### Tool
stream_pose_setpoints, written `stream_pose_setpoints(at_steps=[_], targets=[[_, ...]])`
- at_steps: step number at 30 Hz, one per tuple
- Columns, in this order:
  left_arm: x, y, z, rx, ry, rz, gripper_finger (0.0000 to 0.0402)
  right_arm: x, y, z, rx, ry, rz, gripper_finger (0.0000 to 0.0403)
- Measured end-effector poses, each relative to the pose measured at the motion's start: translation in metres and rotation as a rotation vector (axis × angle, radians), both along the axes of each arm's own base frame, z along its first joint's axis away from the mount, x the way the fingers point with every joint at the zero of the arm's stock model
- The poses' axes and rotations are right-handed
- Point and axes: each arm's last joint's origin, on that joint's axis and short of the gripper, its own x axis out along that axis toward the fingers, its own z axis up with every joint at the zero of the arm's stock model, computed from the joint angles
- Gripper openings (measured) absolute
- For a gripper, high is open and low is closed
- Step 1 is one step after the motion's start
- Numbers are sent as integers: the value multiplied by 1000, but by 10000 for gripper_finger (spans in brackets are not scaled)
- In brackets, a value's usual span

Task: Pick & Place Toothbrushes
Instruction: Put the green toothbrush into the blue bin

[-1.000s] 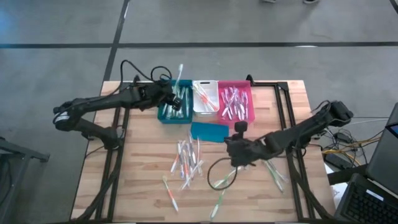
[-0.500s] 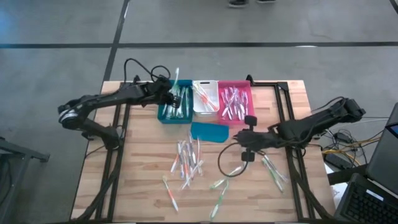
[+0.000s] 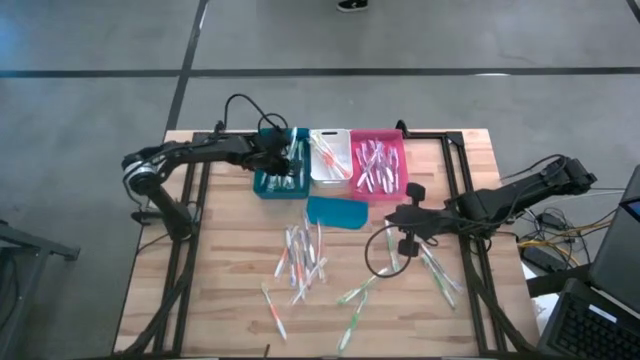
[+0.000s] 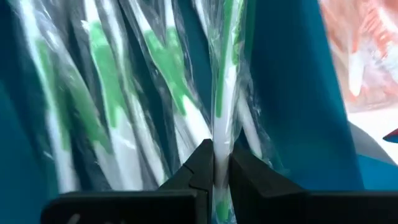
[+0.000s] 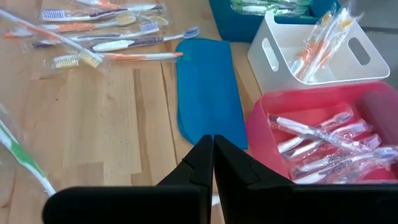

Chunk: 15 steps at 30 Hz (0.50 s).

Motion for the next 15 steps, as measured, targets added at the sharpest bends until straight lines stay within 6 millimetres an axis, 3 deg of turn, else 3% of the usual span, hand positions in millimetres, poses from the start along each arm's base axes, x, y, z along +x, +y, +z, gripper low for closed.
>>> stream_pose_setpoints(at_steps=[6,15], targets=[[7,2,-15,-132,-17,9,33,0,0,0,-1,1,1,8],[6,8,-22,-138,1,16,52,0,0,0,-4,2,3,8]])
